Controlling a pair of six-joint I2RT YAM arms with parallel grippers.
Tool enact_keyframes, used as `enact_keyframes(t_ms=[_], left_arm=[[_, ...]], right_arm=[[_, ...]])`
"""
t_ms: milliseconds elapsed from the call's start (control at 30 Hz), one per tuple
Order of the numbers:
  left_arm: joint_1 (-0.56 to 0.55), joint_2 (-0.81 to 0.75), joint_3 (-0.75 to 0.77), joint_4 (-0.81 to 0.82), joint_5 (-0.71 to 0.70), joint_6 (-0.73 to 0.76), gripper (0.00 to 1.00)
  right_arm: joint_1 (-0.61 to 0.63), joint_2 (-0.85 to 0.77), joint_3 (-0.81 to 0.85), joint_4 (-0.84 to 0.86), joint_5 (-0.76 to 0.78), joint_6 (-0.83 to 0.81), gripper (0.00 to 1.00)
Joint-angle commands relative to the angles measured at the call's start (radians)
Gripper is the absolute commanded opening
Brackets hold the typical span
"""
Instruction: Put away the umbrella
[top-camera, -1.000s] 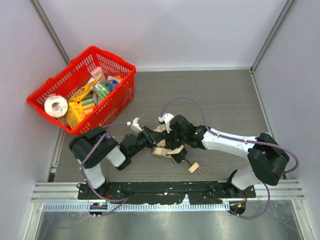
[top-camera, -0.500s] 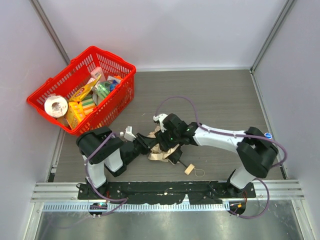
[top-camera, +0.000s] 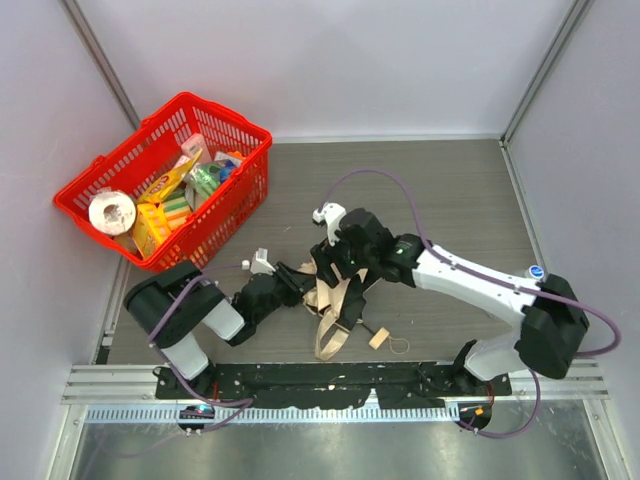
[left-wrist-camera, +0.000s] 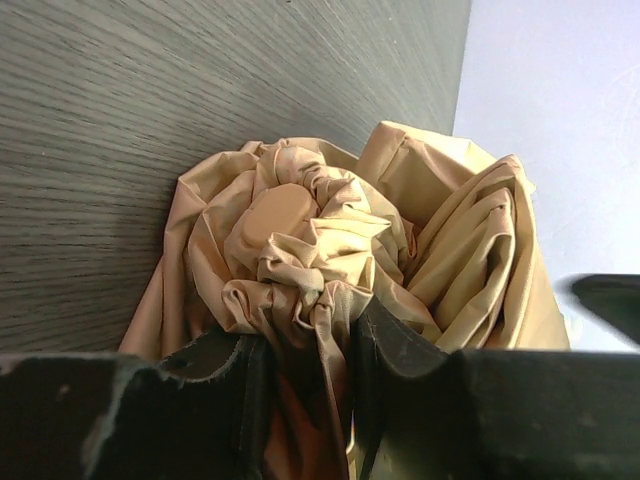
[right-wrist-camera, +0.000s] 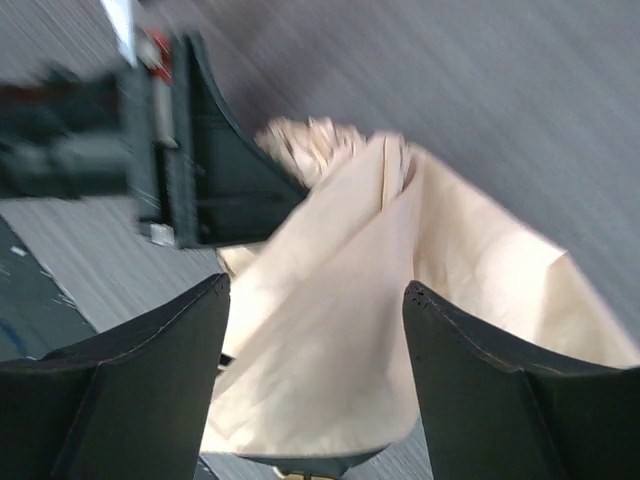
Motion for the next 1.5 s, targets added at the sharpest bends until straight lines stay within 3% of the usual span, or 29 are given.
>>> enact_keyframes(t_ms=[0, 133, 333, 533, 600, 667, 700, 733, 767, 800, 867, 967, 1000, 1133, 1267, 1467], left_arm=[[-0.001, -0.1, 0.051, -0.42, -0.043, 0.084, 0.0], [-0.001, -0.169, 0.141, -0.66, -0.049, 0.046, 0.0], [0.0, -0.114, 0.229, -0.803, 0.008, -0.09, 0.0], [0.0, -0.151, 0.374, -1.1, -0.01, -0.116, 0.0], [0.002, -0.174, 0.405, -1.197, -0.018, -0.126, 0.0], [0.0, -0.207, 0.402, -1.22, -0.019, -0.136, 0.0], [0.0, -0.223, 0.39, -1.208, -0.023, -0.14, 0.0], [0.002, -0.24, 0.379, -1.191, -0.029, -0.136, 0.0], [0.003, -0.253, 0.373, -1.188, -0.036, -0.121, 0.04], [0.005, -0.267, 0.37, -1.187, -0.044, -0.101, 0.16], [0.011, -0.295, 0.36, -1.177, -0.053, -0.05, 0.5], [0.022, -0.373, 0.32, -1.099, -0.056, 0.063, 0.93], [0.026, -0.402, 0.312, -1.086, -0.053, 0.102, 0.99], [0.052, -0.506, 0.284, -1.131, -0.038, 0.171, 1.0], [0.092, -0.565, 0.24, -1.168, -0.012, 0.108, 1.0], [0.152, -0.459, 0.267, -1.093, 0.036, 0.039, 1.0]], right_arm=[[0.01, 0.075, -0.128, 0.142, -0.012, -0.054, 0.75], [0.087, 0.114, -0.197, 0.265, 0.111, -0.039, 0.76], [0.223, 0.21, -0.234, 0.374, 0.394, -0.027, 0.75], [0.242, 0.371, -0.261, 0.46, 0.432, 0.007, 0.75], [0.237, 0.393, -0.258, 0.466, 0.442, 0.022, 0.65], [0.207, 0.393, -0.274, 0.473, 0.408, 0.062, 0.43], [0.178, 0.385, -0.3, 0.501, 0.327, 0.067, 0.27], [0.165, 0.367, -0.323, 0.52, 0.278, 0.078, 0.19], [0.139, 0.358, -0.358, 0.558, 0.186, 0.081, 0.09], [0.106, 0.352, -0.379, 0.571, 0.097, 0.091, 0.01], [0.052, 0.347, -0.418, 0.609, -0.073, 0.107, 0.01], [-0.017, 0.342, -0.45, 0.672, -0.218, 0.139, 0.01], [-0.052, 0.345, -0.459, 0.687, -0.274, 0.147, 0.01], [-0.146, 0.362, -0.476, 0.729, -0.446, 0.177, 0.01], [-0.175, 0.393, -0.453, 0.739, -0.546, 0.199, 0.01], [-0.215, 0.401, -0.453, 0.769, -0.608, 0.207, 0.01]])
